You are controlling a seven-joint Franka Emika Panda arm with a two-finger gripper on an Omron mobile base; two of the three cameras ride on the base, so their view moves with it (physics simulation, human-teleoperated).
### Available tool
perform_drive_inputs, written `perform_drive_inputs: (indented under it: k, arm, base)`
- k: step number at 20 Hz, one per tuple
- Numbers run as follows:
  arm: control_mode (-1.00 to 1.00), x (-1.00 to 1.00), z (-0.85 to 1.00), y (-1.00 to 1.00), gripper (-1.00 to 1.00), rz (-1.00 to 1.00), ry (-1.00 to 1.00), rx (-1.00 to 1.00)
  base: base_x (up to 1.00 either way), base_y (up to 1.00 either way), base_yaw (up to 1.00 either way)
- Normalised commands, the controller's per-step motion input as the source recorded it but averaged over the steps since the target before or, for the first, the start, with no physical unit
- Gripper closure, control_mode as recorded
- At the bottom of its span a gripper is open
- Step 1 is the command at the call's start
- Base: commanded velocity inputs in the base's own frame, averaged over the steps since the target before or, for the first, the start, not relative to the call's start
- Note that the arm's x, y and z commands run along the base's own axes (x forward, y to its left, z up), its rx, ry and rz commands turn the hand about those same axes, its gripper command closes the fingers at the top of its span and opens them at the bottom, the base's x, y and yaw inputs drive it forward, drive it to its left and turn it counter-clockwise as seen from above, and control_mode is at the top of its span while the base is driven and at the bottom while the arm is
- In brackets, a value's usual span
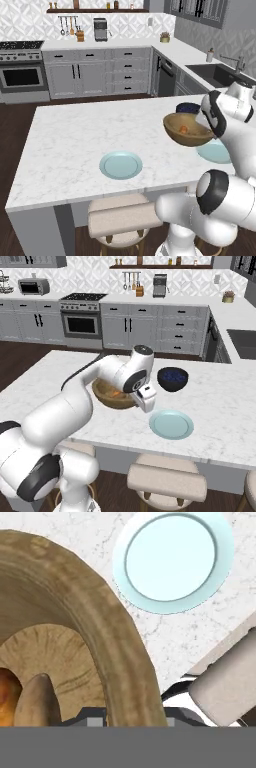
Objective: Pick the chicken drumstick and sweet potato from their plates and place them in the bowl. Then put the bowl in the fridge.
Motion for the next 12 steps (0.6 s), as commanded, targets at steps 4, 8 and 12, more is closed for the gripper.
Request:
perform_drive_inputs:
  k: [4, 8, 12]
  arm:
    - [-1.0, -0.24, 0.53, 0.27, 1.0, -0.41, 0.1, 0.0]
    - [-1.0, -0.3, 0.4, 0.28, 1.0, -0.43, 0.07, 0.0]
    - [-1.0, -0.26, 0.4, 0.29, 1.0, -0.43, 0.03, 0.0]
  base:
    - [0.0, 0.0, 0.0]
    - [0.0, 0.0, 0.0]
    - [0.0, 0.0, 0.0]
